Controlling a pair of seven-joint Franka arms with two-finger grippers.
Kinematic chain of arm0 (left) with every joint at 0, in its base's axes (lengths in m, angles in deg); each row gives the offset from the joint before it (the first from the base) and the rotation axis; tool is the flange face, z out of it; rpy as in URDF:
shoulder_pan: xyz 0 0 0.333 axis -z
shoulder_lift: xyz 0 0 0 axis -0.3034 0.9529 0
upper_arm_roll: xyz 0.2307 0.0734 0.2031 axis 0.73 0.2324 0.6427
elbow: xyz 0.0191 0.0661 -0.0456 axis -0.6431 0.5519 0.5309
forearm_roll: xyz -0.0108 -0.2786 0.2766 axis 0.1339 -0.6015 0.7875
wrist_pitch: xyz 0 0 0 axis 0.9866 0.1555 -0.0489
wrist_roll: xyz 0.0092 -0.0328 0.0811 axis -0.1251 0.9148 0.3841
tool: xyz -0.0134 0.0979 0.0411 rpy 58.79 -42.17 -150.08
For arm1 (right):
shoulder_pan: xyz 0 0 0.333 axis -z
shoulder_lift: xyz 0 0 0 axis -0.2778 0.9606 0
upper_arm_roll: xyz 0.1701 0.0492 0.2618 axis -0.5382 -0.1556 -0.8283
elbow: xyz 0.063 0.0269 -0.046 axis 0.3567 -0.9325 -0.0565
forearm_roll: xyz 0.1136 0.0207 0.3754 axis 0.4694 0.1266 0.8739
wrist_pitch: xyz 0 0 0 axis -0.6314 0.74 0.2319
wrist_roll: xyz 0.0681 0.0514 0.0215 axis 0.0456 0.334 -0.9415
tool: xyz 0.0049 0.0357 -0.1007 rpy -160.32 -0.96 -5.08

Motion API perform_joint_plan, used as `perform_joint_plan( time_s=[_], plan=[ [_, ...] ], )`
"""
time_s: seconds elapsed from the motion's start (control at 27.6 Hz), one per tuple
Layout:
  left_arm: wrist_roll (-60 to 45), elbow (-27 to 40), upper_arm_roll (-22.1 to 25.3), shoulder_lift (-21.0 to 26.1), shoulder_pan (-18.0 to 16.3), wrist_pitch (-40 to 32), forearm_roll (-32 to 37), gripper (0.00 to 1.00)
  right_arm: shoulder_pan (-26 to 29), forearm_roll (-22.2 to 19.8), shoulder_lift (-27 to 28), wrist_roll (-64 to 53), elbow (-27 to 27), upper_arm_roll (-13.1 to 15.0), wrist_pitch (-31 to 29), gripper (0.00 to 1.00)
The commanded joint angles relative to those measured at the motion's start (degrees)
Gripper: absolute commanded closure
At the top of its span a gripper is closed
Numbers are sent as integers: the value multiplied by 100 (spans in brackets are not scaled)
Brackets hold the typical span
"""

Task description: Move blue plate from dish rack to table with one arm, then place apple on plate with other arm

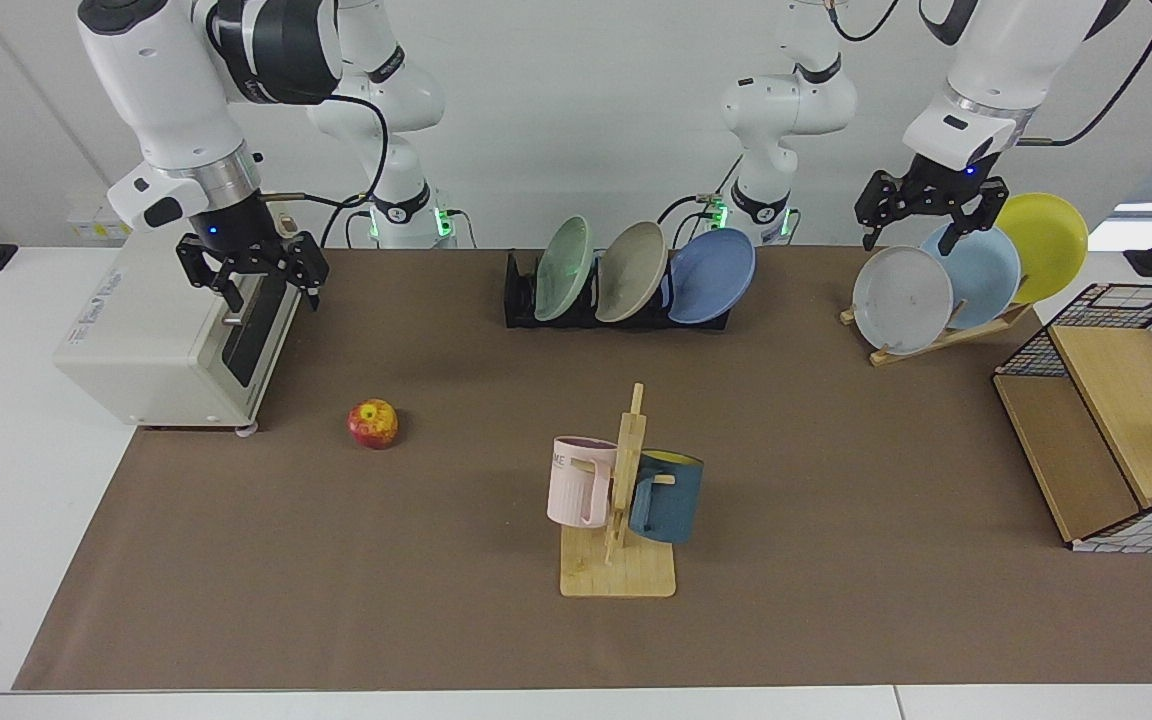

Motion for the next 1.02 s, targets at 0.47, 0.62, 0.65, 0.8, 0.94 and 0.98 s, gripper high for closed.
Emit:
perform_joint_plan(
  time_s=[0.47, 0.62, 0.65, 0.8, 0.94, 0.98],
  plan=[
    [-54, 99, 43, -65, 4, 15, -91, 0, 12, 101, -69, 103, -75, -17, -91, 0],
    [-176, 91, 43, -56, 13, 33, -91, 0, 12, 101, -60, 103, -75, -17, -91, 0],
    [-281, 91, 43, -56, 22, 41, -91, 0, 12, 101, -60, 103, -66, -17, -91, 0],
    [-599, 91, 43, -39, 48, 77, -91, 0, 12, 101, -60, 103, -75, -17, -91, 0],
    [-599, 99, 43, -39, 48, 77, -91, 0, 12, 101, -60, 103, -75, -17, -91, 0],
    [-608, 99, 43, -39, 57, 77, -91, 0, 12, 101, -60, 103, -75, -17, -91, 0]
  ],
)
